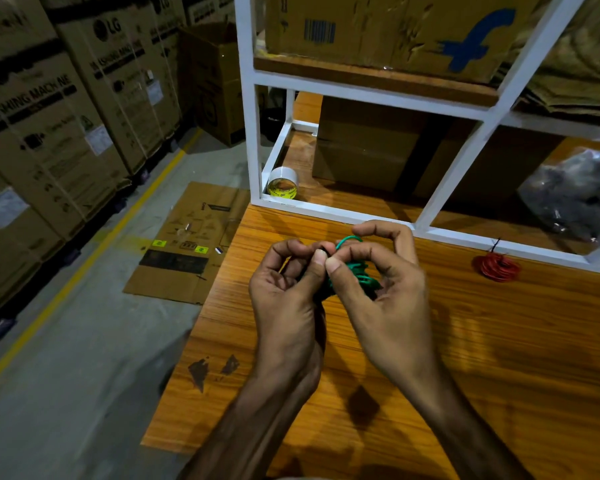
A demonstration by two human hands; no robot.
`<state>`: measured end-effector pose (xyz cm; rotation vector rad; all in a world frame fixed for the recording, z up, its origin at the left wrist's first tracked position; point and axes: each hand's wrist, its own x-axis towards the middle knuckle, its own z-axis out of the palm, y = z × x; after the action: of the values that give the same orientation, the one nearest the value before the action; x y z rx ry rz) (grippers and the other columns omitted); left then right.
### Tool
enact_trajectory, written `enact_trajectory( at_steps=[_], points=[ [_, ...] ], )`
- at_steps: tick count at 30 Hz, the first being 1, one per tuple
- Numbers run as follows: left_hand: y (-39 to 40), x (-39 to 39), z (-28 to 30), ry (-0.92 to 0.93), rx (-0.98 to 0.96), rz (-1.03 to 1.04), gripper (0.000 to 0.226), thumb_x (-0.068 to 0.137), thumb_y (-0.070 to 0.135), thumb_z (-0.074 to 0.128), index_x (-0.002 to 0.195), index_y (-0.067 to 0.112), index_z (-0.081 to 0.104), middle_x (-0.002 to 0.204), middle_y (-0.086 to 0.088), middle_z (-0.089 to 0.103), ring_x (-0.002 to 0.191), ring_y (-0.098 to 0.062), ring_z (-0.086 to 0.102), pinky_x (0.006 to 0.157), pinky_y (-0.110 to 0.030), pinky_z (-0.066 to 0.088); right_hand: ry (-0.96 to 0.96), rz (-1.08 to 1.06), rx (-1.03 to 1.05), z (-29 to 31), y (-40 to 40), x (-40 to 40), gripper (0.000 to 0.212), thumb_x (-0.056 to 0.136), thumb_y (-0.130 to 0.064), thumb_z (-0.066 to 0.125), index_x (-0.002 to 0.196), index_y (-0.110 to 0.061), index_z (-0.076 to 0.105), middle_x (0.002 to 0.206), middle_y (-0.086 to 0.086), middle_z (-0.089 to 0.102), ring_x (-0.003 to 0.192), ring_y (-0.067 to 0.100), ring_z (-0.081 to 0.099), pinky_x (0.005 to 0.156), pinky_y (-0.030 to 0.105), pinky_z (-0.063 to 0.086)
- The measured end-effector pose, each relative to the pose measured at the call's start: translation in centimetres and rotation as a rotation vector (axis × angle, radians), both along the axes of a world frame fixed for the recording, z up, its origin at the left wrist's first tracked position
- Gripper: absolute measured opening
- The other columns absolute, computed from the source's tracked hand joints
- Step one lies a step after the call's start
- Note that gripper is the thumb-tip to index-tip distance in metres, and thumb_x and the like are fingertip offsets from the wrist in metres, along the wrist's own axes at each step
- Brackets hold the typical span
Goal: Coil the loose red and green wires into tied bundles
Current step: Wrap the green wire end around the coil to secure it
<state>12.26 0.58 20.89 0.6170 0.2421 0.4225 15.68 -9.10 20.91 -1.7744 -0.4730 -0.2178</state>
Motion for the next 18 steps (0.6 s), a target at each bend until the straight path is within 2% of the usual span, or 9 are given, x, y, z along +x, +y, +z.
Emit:
enact_trajectory(
  at_steps=[4,8,12,16,18],
  points=[
    [-0.1,0.0,0.3,0.018,-0.031,0.001,0.024,0.077,0.000,0.066,0.097,0.005,0.053,0.088,-0.014,0.073,0.085,-0.020,0.072,0.075,-0.029,0.061,-0.078,-0.040,0.000,-0.3,0.5,-0.5,0.014,0.093,-0.033,0.072,0.091,-0.020,0.072,0.124,-0.004,0.050,0.116,0.008,0.059,0.075,0.019,0.057],
    [-0.1,-0.3,0.3,0.031,-0.031,0.001,0.030,0.077,0.000,0.067,0.105,0.003,0.057,0.092,-0.015,0.074,0.089,-0.021,0.074,0.077,-0.030,0.062,-0.001,0.001,-0.022,0.0,0.3,-0.3,0.010,0.096,-0.027,0.070,0.087,-0.023,0.071,0.123,-0.003,0.050,0.118,0.009,0.058,0.080,0.014,0.053],
    [0.1,-0.7,0.3,0.051,-0.053,-0.074,0.034,0.079,0.000,0.067,0.112,0.003,0.059,0.100,-0.016,0.076,0.096,-0.024,0.074,0.086,-0.035,0.062,0.161,0.083,0.007,1.2,-0.4,0.2,0.014,0.092,-0.022,0.074,0.080,-0.028,0.074,0.119,-0.005,0.053,0.119,0.006,0.058,0.086,0.023,0.056],
    [0.6,-0.8,0.7,0.051,-0.133,-0.171,0.033,0.078,0.001,0.067,0.110,0.005,0.062,0.102,-0.015,0.076,0.096,-0.024,0.074,0.072,-0.031,0.063,0.251,0.157,0.022,2.5,-1.0,0.6,0.018,0.091,-0.017,0.075,0.077,-0.028,0.077,0.116,-0.007,0.055,0.118,0.003,0.058,0.085,0.029,0.058],
    [0.7,-0.9,0.7,0.049,-0.154,-0.194,0.032,0.079,0.001,0.067,0.110,0.006,0.063,0.103,-0.015,0.075,0.096,-0.025,0.073,0.071,-0.031,0.062,0.302,0.191,0.013,2.8,-1.2,0.7,0.020,0.091,-0.016,0.075,0.076,-0.029,0.078,0.115,-0.009,0.056,0.118,0.007,0.059,0.085,0.031,0.058]
  ],
)
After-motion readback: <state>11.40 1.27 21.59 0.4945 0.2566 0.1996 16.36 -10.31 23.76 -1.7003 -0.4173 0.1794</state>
